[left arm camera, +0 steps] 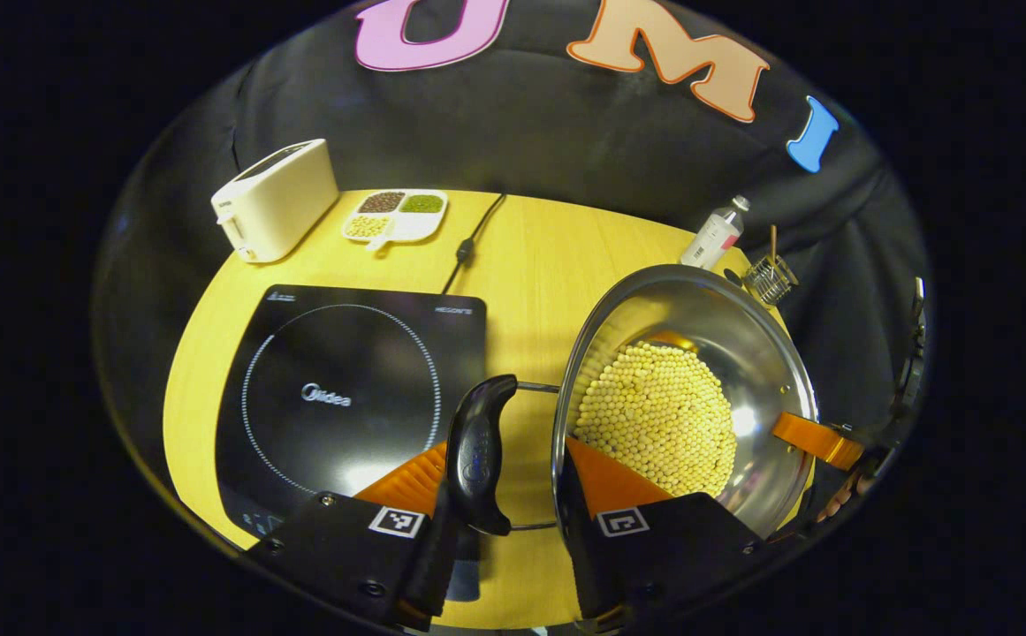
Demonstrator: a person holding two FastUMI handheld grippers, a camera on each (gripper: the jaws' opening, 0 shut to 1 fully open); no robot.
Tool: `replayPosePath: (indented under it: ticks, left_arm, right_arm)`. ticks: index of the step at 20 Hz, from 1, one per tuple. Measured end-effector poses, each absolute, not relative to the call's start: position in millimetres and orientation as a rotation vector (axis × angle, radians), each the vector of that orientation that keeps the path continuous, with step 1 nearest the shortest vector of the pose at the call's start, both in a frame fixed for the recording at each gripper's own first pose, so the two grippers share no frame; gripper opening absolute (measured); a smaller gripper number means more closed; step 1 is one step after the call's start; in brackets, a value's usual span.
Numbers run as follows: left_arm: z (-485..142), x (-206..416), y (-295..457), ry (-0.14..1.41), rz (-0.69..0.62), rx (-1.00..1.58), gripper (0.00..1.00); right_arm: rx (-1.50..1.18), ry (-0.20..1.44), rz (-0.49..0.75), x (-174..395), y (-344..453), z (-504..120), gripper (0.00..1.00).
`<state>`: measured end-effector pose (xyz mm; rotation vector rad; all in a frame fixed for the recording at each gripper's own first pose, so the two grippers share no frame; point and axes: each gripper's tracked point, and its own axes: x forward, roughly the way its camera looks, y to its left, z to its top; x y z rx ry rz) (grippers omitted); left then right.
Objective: First push the handle of the pot to place it horizontally, then grasp the pot with both hands and set it on the induction cooktop.
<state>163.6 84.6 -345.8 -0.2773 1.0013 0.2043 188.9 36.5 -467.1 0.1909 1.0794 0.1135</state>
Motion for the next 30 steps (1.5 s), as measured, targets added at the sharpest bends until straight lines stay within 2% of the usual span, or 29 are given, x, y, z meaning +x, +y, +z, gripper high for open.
replayPosePath:
  ticks: [2, 3, 6, 9, 19, 20, 25, 26, 30]
  left_arm:
    - [-340.4, 151.0, 105.0, 0.994, 0.211, -0.273, 0.56]
    - [-338.8, 144.5, 115.3, 0.997, 0.212, -0.277, 0.56]
    - [-333.7, 128.5, 150.1, 0.983, 0.216, -0.276, 0.56]
    - [-336.0, 117.7, 186.6, 0.982, 0.217, -0.273, 0.58]
    - [-353.1, 106.1, 285.5, 0.983, 0.210, -0.259, 0.56]
    - [-355.4, 106.0, 292.6, 0.985, 0.210, -0.259, 0.57]
    - [-370.2, 106.0, 326.5, 0.988, 0.211, -0.265, 0.56]
    - [-373.1, 108.8, 331.1, 0.969, 0.219, -0.280, 0.56]
    - [-368.0, 104.3, 351.6, 0.939, 0.218, -0.299, 0.55]
  right_arm:
    - [0.194, 1.080, 0.120, 178.0, 57.5, -460.6, 0.46]
    - [0.195, 1.081, 0.120, 174.2, 69.8, -458.5, 0.40]
    - [0.191, 1.087, 0.125, 162.8, 107.1, -453.5, 0.39]
    - [0.187, 1.092, 0.121, 154.7, 146.9, -455.7, 0.39]
    - [0.179, 1.113, 0.098, 144.4, 249.6, -477.4, 0.39]
    - [0.178, 1.117, 0.094, 143.3, 256.6, -480.1, 0.46]
    - [0.150, 1.145, 0.091, 148.0, 292.0, -492.2, 0.46]
    - [0.136, 1.142, 0.091, 152.0, 297.5, -492.9, 0.39]
    - [0.119, 1.152, 0.097, 158.4, 317.0, -494.4, 0.41]
